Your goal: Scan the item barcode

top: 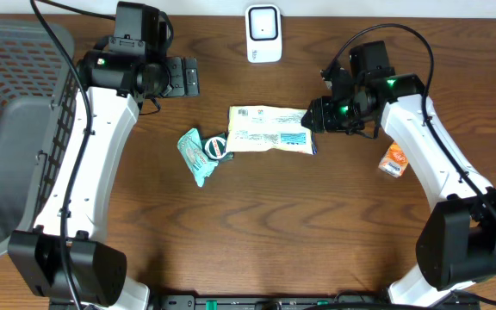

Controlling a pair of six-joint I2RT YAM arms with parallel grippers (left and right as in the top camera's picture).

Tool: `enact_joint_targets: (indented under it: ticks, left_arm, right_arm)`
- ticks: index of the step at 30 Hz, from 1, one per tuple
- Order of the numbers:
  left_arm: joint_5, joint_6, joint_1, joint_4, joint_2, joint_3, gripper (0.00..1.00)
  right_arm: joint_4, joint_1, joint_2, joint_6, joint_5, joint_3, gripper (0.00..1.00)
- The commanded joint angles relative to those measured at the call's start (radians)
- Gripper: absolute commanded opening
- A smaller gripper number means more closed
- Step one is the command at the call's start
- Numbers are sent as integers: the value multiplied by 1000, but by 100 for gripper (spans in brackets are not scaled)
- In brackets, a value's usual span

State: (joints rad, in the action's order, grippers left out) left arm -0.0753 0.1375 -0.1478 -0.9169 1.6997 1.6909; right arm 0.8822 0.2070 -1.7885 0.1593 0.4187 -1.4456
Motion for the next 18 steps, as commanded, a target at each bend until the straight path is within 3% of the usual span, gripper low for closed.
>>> enact_joint_targets:
  ticks: [1,10,15,18]
  left_arm:
    - [4,6,1,-2,-6,9,98]
    - [-154,6,1,6,-6,9,100]
    - [-153,18,1,9,-5,9,56]
    - [-153,25,1,10,-5,9,44]
  right_arm:
    - [0,3,8,-11,-2,-13,53]
    - [4,3,8,-11,-25,-13,59]
    - [-1,3,8,-10,-24,-13,60]
    - [-4,3,8,-10,-24,-13,63]
